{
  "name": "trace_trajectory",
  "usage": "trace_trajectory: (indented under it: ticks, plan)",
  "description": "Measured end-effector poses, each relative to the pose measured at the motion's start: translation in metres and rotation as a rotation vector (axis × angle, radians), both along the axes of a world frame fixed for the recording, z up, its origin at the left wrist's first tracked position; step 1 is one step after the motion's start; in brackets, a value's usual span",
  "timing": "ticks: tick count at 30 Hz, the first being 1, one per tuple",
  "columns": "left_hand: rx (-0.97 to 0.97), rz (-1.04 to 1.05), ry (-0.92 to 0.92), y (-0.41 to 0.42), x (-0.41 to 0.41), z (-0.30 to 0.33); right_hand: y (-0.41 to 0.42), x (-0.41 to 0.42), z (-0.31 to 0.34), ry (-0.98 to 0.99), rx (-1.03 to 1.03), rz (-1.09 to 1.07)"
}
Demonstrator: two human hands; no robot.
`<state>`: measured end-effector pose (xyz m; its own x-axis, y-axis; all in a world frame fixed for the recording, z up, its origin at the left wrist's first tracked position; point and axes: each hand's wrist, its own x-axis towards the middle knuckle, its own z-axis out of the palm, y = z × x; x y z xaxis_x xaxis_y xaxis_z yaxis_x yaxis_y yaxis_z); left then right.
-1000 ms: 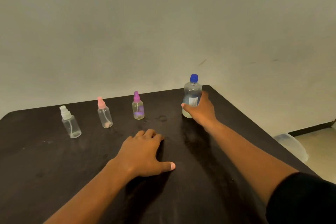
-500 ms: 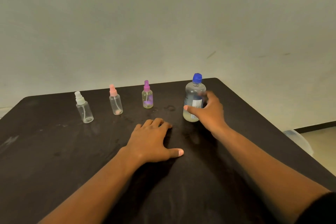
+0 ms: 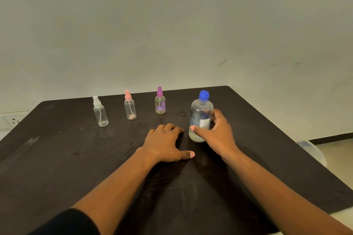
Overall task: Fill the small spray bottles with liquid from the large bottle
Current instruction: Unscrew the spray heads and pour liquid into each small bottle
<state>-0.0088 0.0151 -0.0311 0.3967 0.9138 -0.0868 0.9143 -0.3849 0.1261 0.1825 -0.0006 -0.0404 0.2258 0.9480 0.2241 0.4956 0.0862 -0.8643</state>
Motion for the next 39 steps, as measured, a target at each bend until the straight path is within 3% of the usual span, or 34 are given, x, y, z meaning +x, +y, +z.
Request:
trace_trajectory:
  ticks: [3, 7, 10, 14, 17, 24, 30, 39]
  plan:
    - [0.026, -0.007, -0.078, -0.003, -0.006, -0.001, -0.014, -0.008, 0.005, 0.072, 0.021, -0.092]
    - [0.245, 0.083, -0.435, -0.01, -0.027, -0.006, -0.055, -0.034, 0.014, 0.191, 0.341, -0.323]
    - [0.47, 0.241, -0.647, -0.012, -0.044, -0.001, -0.07, -0.06, 0.024, 0.204, 0.369, -0.08]
    - [0.567, 0.478, -0.847, -0.003, -0.057, 0.011, -0.028, -0.096, 0.026, 0.075, 0.1, 0.164]
    - [0.525, 0.561, -0.871, 0.011, -0.064, 0.015, 0.014, -0.118, 0.021, 0.072, -0.029, 0.141]
    - [0.362, 0.632, -0.793, 0.063, -0.08, 0.007, 0.09, -0.146, 0.022, 0.033, -0.109, -0.02]
    - [0.285, 0.71, -0.834, 0.093, -0.09, -0.009, 0.145, -0.153, 0.004, 0.002, -0.178, -0.1]
    - [0.302, 0.64, -0.835, 0.077, -0.096, -0.007, 0.126, -0.154, 0.003, 0.056, -0.132, -0.074]
